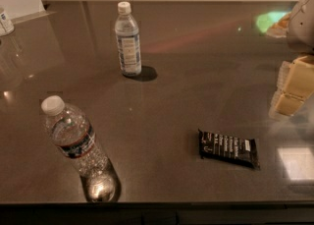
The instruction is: Move blue plastic bottle near water bottle
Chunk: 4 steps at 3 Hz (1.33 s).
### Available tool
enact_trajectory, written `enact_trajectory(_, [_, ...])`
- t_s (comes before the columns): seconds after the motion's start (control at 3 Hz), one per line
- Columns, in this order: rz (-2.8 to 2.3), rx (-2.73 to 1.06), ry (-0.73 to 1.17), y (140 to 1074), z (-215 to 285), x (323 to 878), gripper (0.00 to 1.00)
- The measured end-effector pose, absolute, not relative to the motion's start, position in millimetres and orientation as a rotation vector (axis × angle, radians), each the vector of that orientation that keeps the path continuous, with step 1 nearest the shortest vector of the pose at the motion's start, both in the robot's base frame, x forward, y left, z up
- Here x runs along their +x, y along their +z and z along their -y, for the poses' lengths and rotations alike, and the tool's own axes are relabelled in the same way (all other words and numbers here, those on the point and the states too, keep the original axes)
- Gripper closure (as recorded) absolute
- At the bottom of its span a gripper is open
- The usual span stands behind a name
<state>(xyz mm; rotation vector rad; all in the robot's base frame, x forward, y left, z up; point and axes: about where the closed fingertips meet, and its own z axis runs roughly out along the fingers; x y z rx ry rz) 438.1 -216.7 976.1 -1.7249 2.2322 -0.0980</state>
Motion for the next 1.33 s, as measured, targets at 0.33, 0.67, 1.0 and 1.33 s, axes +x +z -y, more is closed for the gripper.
enact_trajectory(0.33, [-2.231,-1.724,-0.099,976,217,438,0.00])
enact_trajectory(0.67, [-2.213,-1.704,-0.077,975,209,448,0.00])
enact_trajectory(1.0, [-2.171,-1.692,-0.048,970,191,471,0.00])
enact_trajectory(1.33, [-2.124,-1.669,-0.029,965,169,499,0.00])
